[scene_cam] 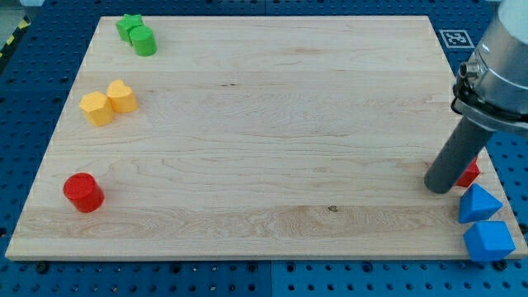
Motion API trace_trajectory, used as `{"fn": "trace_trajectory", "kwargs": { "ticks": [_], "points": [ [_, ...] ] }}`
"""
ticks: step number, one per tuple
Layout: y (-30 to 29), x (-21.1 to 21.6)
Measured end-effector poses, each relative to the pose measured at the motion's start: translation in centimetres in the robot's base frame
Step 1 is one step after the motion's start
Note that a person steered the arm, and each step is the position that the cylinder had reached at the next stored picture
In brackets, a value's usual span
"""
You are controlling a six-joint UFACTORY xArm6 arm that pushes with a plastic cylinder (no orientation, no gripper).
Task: Move the arm to the left side of the blue cube
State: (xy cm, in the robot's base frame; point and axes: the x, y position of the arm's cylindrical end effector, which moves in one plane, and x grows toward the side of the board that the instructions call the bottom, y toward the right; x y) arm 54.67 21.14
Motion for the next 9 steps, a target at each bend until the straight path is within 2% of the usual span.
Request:
{"fn": "trace_trajectory", "kwargs": {
  "ticks": [3,7,9],
  "points": [
    [-0.8,4.5],
    [-2.2,5.9],
    [-5.2,7.1]
  ]
}}
